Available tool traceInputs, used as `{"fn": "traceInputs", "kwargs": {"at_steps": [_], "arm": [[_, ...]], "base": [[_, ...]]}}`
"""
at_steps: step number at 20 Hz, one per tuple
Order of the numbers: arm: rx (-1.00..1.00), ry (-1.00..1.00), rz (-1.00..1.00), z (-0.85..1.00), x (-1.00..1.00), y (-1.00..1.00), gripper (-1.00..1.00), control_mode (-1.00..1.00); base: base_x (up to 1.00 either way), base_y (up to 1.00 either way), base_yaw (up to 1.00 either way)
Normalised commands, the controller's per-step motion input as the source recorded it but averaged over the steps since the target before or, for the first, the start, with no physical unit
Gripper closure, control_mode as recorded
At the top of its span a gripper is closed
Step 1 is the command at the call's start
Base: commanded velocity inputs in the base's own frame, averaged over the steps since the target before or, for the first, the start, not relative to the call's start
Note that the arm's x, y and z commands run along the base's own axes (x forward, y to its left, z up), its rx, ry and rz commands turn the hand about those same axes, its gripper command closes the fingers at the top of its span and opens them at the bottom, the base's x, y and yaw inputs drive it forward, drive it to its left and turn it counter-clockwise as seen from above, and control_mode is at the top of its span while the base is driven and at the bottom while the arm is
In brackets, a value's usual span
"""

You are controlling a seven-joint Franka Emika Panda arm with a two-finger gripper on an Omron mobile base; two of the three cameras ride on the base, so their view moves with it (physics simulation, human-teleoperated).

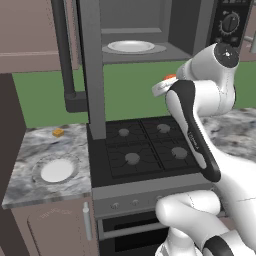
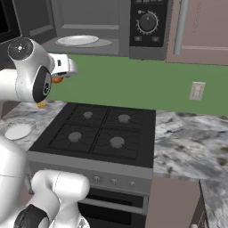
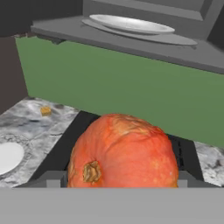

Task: Pick the squash from the counter and place it in the microwave. Then turn on the microwave.

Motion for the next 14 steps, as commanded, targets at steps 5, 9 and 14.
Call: {"fn": "traceInputs", "kwargs": {"at_steps": [5,9,14], "arm": [[0.01,-0.03,-0.03,0.35,-0.07,-0.09,1.00,-1.00],[0.00,-0.04,-0.04,0.30,0.00,-0.04,1.00,-1.00],[0.00,-0.03,-0.04,0.33,0.00,-0.06,1.00,-1.00]], "base": [[0.00,0.00,0.00],[0.00,0.00,0.00],[0.00,0.00,0.00]]}}
